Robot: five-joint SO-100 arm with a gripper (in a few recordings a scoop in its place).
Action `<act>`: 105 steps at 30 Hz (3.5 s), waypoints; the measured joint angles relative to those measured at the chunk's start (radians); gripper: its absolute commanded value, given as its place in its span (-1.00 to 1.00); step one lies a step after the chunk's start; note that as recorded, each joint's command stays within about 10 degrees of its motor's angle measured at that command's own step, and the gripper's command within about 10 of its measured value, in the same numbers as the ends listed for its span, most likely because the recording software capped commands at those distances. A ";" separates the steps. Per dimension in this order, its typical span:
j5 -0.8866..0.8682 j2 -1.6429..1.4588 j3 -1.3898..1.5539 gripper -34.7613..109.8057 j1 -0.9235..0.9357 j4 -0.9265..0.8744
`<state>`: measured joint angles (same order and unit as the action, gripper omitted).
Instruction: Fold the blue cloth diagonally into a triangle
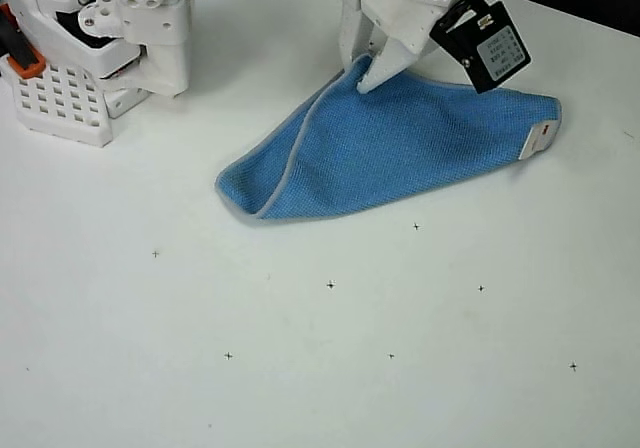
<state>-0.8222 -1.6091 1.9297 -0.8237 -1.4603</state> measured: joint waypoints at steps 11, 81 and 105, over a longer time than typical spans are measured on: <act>0.006 0.038 -0.005 -0.41 -0.008 0.011; 1.101 -0.907 0.802 -0.06 0.899 0.137; 1.144 -1.681 1.026 -0.06 0.893 0.115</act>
<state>0.3221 -3.2904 2.9560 0.0690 -1.3453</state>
